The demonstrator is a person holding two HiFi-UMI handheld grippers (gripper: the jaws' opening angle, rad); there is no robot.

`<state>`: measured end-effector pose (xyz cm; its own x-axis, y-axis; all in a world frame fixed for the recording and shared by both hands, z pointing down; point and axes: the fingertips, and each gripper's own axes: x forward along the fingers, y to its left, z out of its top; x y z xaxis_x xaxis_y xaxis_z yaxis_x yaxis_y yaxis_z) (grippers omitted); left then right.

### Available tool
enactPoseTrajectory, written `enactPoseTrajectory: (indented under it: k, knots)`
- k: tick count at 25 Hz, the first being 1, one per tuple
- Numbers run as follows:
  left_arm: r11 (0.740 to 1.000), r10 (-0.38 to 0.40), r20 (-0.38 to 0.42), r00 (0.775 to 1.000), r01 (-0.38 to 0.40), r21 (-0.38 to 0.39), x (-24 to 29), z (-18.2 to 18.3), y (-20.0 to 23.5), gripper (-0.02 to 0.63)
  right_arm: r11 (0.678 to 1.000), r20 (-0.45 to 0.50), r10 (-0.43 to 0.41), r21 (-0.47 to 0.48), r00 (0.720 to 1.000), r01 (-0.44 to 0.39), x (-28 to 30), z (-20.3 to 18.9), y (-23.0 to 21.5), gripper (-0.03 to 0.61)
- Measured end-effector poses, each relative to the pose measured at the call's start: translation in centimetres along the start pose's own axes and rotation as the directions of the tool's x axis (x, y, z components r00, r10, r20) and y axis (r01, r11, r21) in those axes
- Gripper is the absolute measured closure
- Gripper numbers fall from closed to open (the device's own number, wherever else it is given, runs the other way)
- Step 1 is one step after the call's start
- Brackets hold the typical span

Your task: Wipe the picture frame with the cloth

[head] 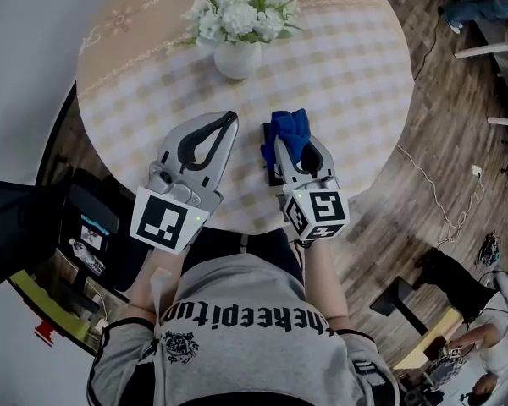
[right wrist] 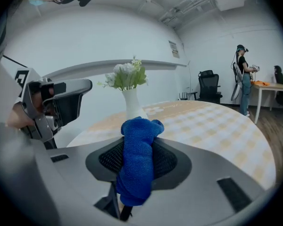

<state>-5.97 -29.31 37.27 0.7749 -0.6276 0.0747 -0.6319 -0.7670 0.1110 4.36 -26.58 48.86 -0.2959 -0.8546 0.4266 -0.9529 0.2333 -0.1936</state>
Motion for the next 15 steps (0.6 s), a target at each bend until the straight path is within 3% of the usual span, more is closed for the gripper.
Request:
enactPoseTrajectory:
  k: [7, 15]
  knots:
    - [1.000, 0.015, -0.018, 1.000, -0.015, -0.015, -0.4, -1.1, 0.9, 0.598, 1.000, -0.147, -0.010, -0.030, 0.989, 0.006, 2.0, -3.9, -0.3, 0.431]
    - [0.999, 0.037, -0.038, 0.999, -0.038, -0.032, -0.9, -1.9, 1.8, 0.597, 0.993, -0.304, -0.049, -0.113, 0.951, 0.015, 4.0, -7.2, -0.5, 0.431]
